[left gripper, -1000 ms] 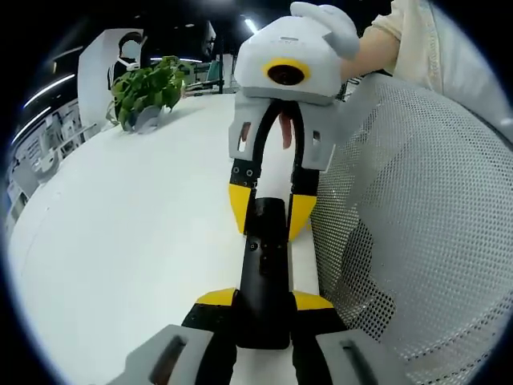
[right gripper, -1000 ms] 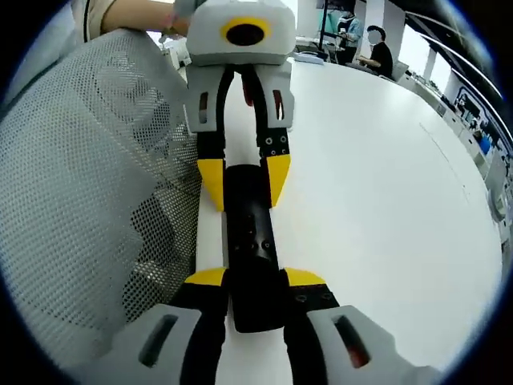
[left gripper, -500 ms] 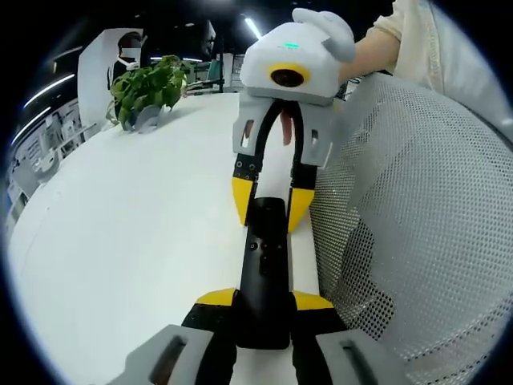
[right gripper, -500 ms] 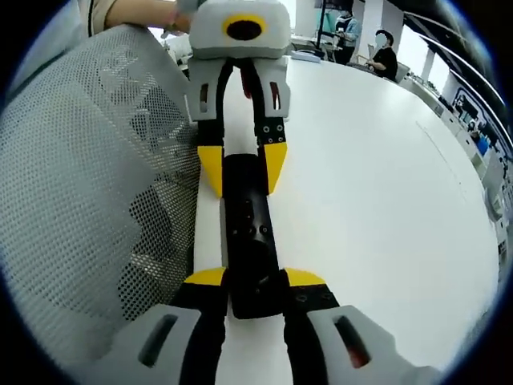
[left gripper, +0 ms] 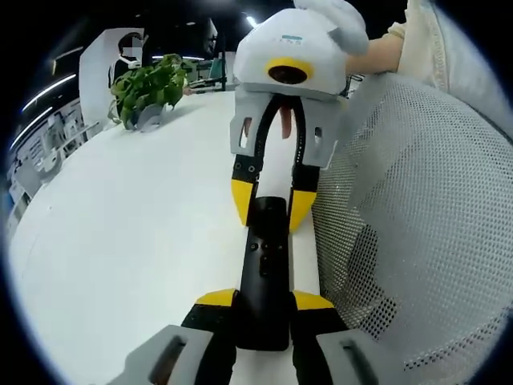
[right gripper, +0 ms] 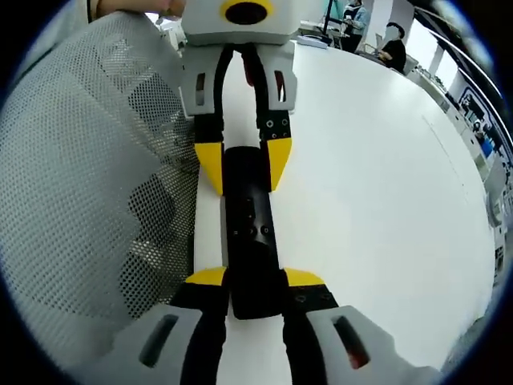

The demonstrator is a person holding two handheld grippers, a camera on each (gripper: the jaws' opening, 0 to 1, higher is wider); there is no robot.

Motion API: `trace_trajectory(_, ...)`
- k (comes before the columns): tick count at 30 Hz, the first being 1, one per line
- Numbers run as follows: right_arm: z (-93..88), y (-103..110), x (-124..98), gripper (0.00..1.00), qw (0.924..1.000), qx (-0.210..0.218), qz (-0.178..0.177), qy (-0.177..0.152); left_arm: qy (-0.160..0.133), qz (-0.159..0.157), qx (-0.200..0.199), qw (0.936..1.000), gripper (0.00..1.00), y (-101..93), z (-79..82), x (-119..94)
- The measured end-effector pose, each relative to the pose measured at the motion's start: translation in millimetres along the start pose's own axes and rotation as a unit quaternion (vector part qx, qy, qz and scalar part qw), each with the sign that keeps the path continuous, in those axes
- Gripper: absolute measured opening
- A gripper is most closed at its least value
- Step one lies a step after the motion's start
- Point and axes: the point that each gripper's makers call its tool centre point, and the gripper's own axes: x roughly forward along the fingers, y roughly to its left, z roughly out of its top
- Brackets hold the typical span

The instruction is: Press the specified remote control buttons in sequence, fully releasing each button before pressing the next.

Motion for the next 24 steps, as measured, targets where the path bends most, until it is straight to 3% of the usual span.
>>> trace_trajectory(3, -0.3, 0, 0, 0.25, 1.0, 0.005, -0.002, -0.006, 0.007, -0.003, -0.038, 0.9993, 0.29, -0.9, 1.6, 0)
trace_trajectory(7, 0.3, 0, -1, 0.25, 0.9999, 0.008, -0.001, -0.009, 0.003, 0.002, -0.045, 0.999, 0.51, -0.3, 7.1, -2)
trace_trajectory(11, -0.1, 0, -1, 0.25, 0.9999, 0.007, -0.002, -0.011, -0.056, 0.028, -0.096, 0.9934, 0.73, 10.8, 31.7, -19)
trace_trajectory(13, 0.2, 0, -2, 0.25, 0.9999, 0.008, 0.0, -0.014, -0.077, 0.049, -0.098, 0.991, 0.85, 20.4, 40.5, -28)
trace_trajectory(17, 0.0, 0, -2, 0.25, 0.9998, 0.01, -0.001, -0.015, -0.111, 0.097, -0.107, 0.9833, 0.99, 34.6, 57.0, -53)
trace_trajectory(20, 0.0, 0, -2, 0.25, 0.9998, 0.01, -0.001, -0.014, -0.151, 0.122, -0.13, 0.9724, 1.0, 38.6, 73.1, -74)
trace_trajectory(24, -0.9, -1, -1, 0.25, 0.9998, 0.012, -0.001, -0.018, -0.18, 0.167, -0.123, 0.9616, 1.0, 41.5, 85.7, -99)
